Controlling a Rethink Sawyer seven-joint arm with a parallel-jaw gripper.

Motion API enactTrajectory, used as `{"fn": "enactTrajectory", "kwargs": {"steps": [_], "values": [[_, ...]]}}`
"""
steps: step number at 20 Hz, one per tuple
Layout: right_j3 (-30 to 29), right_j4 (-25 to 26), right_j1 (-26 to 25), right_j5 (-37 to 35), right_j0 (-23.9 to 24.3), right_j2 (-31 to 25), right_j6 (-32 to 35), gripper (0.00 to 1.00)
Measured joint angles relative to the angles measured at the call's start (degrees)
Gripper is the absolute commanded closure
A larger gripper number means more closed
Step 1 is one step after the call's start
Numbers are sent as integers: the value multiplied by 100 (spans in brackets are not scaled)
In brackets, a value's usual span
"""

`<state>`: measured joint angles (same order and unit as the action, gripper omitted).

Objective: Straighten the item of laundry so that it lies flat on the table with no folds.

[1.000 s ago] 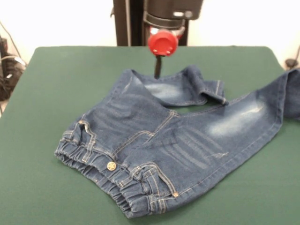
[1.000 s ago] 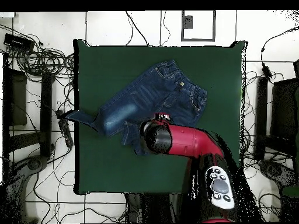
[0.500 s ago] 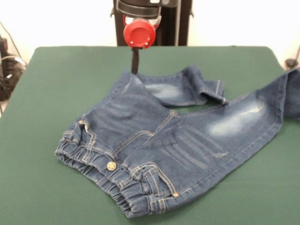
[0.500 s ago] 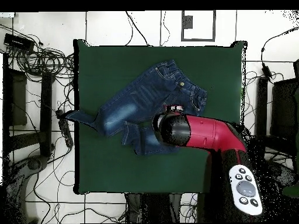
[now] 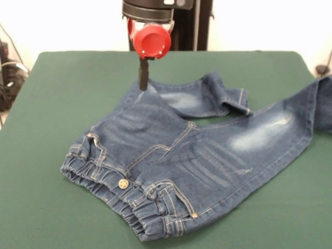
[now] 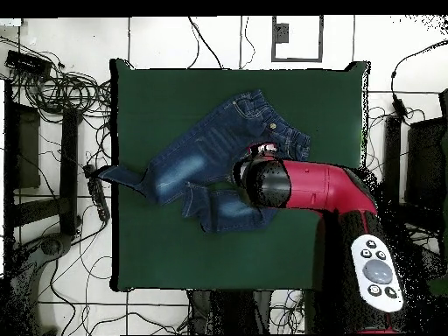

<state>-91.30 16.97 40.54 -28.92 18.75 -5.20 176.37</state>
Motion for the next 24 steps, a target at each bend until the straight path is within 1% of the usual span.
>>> {"fn": "enactTrajectory", "kwargs": {"steps": [7, 13, 19, 24], "values": [[191, 276, -36, 0, 195, -256, -140, 100], [388, 516, -197, -1, 317, -442, -344, 100], [522, 788, -354, -1, 661, -900, -885, 100], [646, 925, -485, -21, 814, -1073, -1379, 100]]}}
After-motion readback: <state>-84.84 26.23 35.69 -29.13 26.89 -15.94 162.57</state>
